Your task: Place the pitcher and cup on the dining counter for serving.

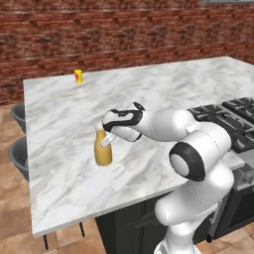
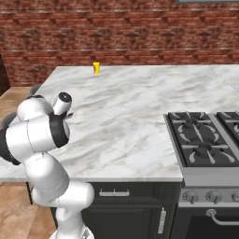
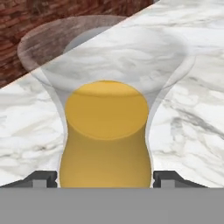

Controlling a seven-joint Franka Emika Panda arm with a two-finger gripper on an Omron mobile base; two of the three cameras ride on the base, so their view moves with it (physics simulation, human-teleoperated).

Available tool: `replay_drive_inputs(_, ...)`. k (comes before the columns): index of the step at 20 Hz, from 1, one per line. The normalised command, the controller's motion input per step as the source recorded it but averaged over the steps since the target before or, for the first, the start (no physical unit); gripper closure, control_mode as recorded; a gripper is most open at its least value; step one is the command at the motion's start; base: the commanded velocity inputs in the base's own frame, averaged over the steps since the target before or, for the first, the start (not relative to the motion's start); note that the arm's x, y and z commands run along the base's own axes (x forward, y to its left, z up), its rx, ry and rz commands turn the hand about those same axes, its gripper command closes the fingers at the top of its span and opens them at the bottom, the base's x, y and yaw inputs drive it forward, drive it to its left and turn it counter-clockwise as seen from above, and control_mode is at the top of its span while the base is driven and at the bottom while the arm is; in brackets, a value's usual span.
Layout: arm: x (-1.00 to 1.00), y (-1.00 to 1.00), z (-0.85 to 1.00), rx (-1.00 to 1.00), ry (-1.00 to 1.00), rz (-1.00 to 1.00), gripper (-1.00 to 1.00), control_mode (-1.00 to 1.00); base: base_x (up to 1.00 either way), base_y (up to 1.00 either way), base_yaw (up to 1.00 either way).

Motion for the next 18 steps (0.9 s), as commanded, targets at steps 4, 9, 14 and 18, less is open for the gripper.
replay_drive_inputs(4,-0.38,-0.35,-0.34,0.11,0.0,0.0,1.0,-1.0,0.0,0.0,0.0)
replay_drive_inputs(9,-0.17,-0.25,-0.11,0.05,0.0,0.0,1.0,-1.0,0.0,0.0,0.0)
replay_drive_inputs(14,0.0,0.0,-0.05,0.0,0.0,0.0,1.0,-1.0,0.0,0.0,0.0)
replay_drive_inputs(18,0.0,0.01,-0.07,-0.01,0.0,0.0,1.0,-1.0,0.0,0.0,0.0)
